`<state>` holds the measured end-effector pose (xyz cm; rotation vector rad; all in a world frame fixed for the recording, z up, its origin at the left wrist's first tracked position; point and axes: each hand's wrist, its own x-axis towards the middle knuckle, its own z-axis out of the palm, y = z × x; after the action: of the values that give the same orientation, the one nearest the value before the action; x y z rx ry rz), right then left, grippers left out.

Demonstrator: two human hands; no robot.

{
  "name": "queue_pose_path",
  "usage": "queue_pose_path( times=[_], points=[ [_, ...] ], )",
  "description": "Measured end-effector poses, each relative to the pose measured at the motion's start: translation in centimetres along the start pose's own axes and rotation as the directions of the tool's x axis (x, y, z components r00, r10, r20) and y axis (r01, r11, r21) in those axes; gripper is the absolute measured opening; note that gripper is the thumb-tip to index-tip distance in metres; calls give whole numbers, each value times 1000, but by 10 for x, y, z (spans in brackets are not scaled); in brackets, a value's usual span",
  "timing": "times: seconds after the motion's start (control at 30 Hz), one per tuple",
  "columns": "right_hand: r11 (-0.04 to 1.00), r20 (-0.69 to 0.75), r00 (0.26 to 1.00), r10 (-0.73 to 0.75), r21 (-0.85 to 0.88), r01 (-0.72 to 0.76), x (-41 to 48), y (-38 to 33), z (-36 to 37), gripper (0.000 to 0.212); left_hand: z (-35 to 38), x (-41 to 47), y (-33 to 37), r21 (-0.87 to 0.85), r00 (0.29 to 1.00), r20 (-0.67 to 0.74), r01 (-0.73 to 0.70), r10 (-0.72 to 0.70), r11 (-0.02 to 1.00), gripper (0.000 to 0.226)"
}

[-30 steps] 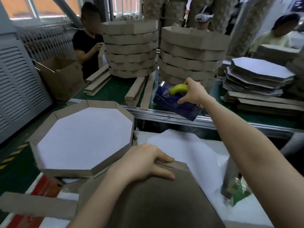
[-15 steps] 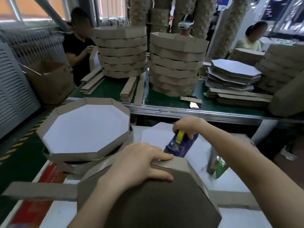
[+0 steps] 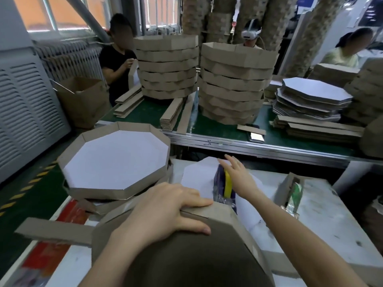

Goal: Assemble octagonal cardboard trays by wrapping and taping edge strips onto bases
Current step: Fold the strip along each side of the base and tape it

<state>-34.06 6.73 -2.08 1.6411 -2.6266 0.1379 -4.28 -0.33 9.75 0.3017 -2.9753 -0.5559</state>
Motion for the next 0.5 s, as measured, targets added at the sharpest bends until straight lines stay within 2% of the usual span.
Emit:
queue_pose_path(
  times=[0.03,0.07,0.1,0.13,0.17,0.23,0.27,0.33,0.5],
  points=[
    [963,-112,976,185,218,-158,-9,-4,2,76,1,-3,1,0,1000,-6,-2,2,1000,73],
    [863,-147,916,374,417,-286,-17,-7,6,64,1,-6,2,0,1000,-11,-2,2,1000,73],
    [739,-102,848,519,553,-386,-23,-9,10,47,1,-8,3,-1,1000,-19,-1,1,1000,72],
    [624,18,794,608,607,-492,-29,-12,13,30,1,-11,4,-4,1000,-27,0,0,1000,72],
    [542,174,751,636,592,-596,-35,-16,16,17,0,-13,6,-10,999,-35,1,-1,1000,72],
    [457,433,665,608,494,-739,-47,-22,22,29,0,-16,9,-14,999,-41,3,-3,1000,71],
    [432,480,642,598,482,-762,-52,-25,24,36,-1,-17,11,-3,999,-40,1,-1,1000,70],
    [415,485,631,605,484,-770,-57,-27,23,42,-2,-20,14,11,999,-43,0,0,1000,67],
    [293,557,582,593,524,-800,-59,-30,17,28,-3,-39,15,20,996,-90,-3,5,1000,69]
  ],
)
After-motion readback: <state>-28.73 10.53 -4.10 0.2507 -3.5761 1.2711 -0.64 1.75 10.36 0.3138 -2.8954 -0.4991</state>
